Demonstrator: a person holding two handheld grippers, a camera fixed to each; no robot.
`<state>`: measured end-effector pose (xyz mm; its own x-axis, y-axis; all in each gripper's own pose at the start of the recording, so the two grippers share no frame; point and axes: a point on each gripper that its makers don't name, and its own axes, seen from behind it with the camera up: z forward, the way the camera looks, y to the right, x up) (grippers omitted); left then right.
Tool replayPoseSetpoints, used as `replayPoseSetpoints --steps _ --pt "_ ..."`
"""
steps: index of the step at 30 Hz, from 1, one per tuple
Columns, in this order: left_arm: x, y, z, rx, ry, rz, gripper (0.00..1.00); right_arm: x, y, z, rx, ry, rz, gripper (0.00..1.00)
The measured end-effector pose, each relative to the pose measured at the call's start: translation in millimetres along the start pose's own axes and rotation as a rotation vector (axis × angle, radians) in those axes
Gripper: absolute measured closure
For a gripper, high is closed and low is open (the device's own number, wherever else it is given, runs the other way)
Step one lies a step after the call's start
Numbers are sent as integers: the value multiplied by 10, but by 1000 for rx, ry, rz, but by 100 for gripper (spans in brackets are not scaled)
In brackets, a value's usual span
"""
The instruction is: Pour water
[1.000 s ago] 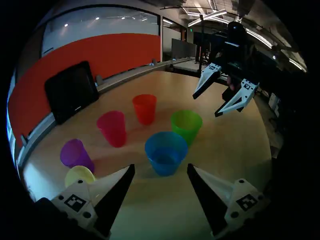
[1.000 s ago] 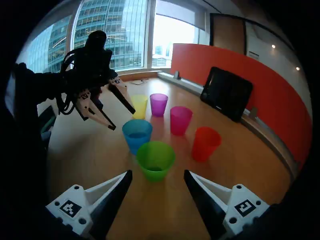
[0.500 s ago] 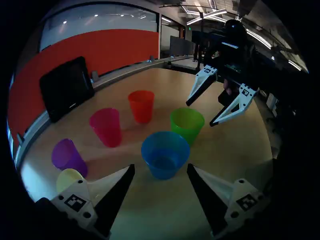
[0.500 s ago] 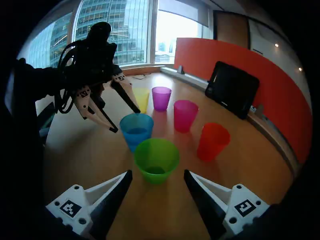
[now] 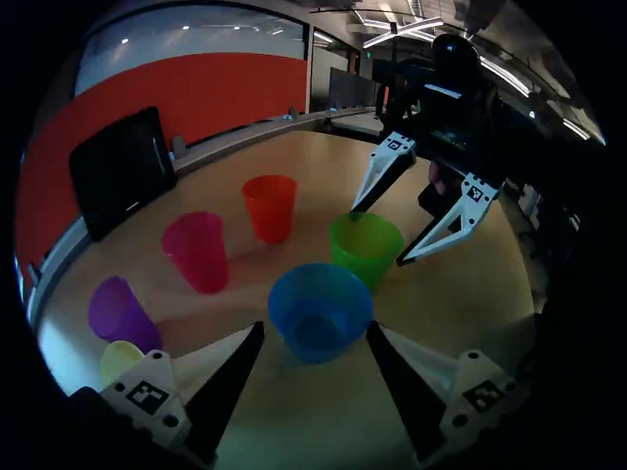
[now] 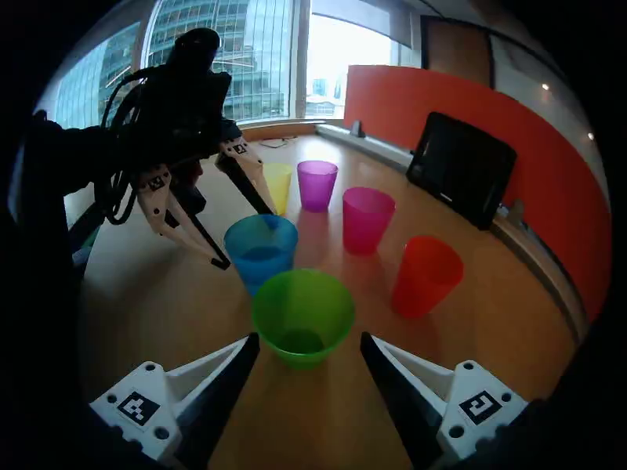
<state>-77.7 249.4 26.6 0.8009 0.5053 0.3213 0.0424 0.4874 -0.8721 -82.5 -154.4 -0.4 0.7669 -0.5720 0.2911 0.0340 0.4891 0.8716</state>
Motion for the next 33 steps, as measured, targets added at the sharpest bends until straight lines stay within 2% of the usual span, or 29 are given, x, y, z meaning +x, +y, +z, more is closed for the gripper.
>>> replayPoseSetpoints --steps 9,26,30,33 --pt "17 25 92 -16 0 1 3 16 0 79 6 -6 -12 0" --pt "51 46 147 -27 0 7 3 52 -32 140 21 1 -3 0" --pt "48 39 153 -24 1 1 5 60 -35 149 20 3 -4 0" --pt "44 33 159 -21 0 -4 11 68 -32 148 19 6 -3 0"
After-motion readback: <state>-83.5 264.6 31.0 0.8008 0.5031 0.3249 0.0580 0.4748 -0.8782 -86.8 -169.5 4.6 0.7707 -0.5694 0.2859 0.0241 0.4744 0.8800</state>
